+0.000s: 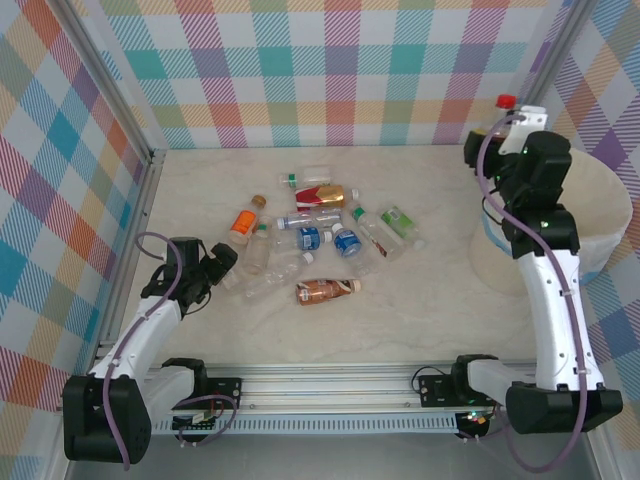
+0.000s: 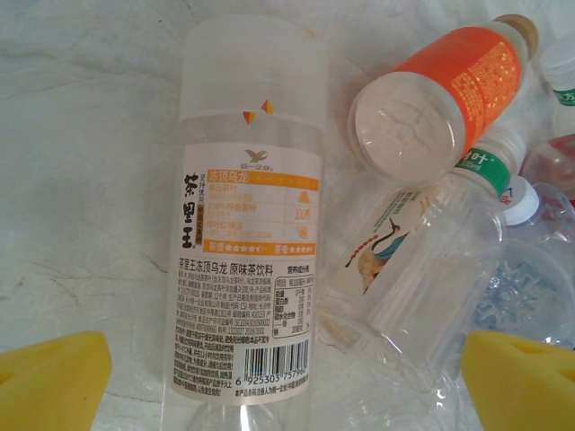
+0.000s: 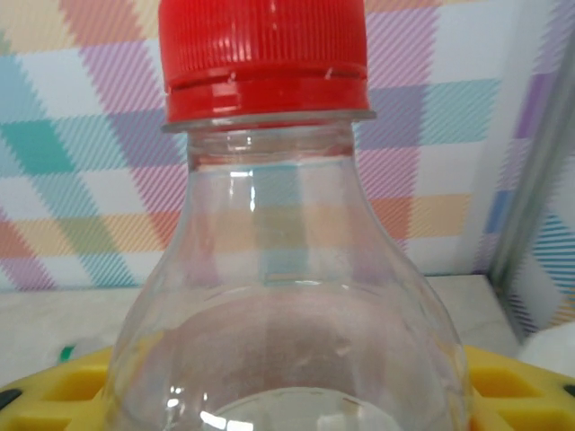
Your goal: Put the plastic bottles in the bin
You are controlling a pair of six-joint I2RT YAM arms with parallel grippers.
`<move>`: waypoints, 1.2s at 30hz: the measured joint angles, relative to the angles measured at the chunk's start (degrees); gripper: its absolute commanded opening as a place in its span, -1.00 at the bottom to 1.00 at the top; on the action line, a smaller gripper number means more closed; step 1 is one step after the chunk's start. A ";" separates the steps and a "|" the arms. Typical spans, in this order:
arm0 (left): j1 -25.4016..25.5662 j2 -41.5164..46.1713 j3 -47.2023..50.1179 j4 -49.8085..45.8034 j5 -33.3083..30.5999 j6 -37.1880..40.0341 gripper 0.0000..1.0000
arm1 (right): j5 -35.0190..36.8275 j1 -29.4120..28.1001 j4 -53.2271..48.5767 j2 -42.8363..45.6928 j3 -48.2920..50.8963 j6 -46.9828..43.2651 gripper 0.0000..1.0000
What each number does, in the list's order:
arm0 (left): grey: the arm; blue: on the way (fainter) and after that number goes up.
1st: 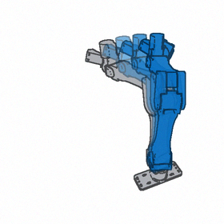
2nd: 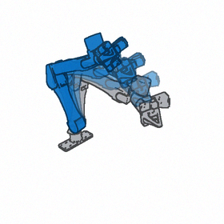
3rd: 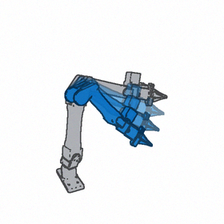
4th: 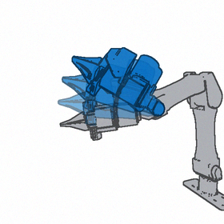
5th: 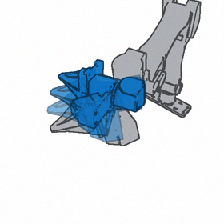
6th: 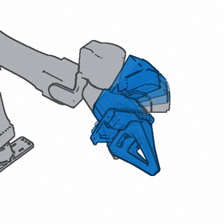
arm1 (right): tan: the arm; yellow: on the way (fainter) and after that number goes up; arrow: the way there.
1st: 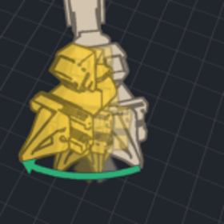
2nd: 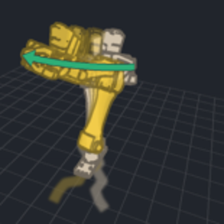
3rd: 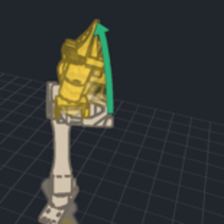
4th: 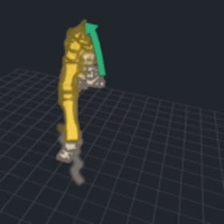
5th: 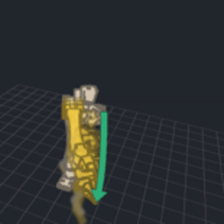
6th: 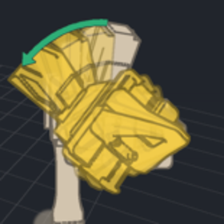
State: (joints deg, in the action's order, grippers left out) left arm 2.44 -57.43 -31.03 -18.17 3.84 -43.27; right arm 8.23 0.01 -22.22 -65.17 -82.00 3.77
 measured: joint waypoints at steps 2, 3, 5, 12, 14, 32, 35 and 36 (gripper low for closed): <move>-0.02 -0.17 0.00 -0.20 -0.07 0.00 1.00 | 1.92 3.58 -1.40 -1.07 -1.60 0.11 0.13; -0.02 -0.17 0.00 -0.39 -0.07 0.00 1.00 | 2.73 4.92 -1.95 -1.46 -2.01 0.09 0.13; -0.02 -0.17 0.00 -0.63 -0.09 0.26 1.00 | 4.11 8.31 -3.28 -2.43 -2.60 0.07 0.14; -0.02 -0.98 0.00 -1.25 -0.07 1.73 1.00 | 5.01 19.04 -9.55 -8.59 -3.65 0.46 0.16; -0.02 -1.73 0.00 -1.25 -0.07 2.01 1.00 | 4.68 21.18 -11.45 -10.69 -3.74 0.92 0.16; -0.02 -6.01 0.00 -1.22 0.02 2.82 1.00 | 1.81 23.93 -19.08 -16.98 -1.31 3.56 0.48; -0.02 -7.06 -0.13 -1.25 0.13 3.26 1.00 | -0.13 23.91 -19.67 -16.74 -1.36 3.72 0.61; -0.02 -7.43 -0.33 -1.27 0.15 3.50 1.00 | -0.61 23.91 -19.78 -16.52 -1.36 3.80 0.65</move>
State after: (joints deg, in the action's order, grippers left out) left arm 2.42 -64.86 -31.35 -19.44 3.99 -39.77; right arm 7.62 23.92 -42.00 -81.69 -83.35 7.57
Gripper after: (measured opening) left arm 0.999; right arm 0.788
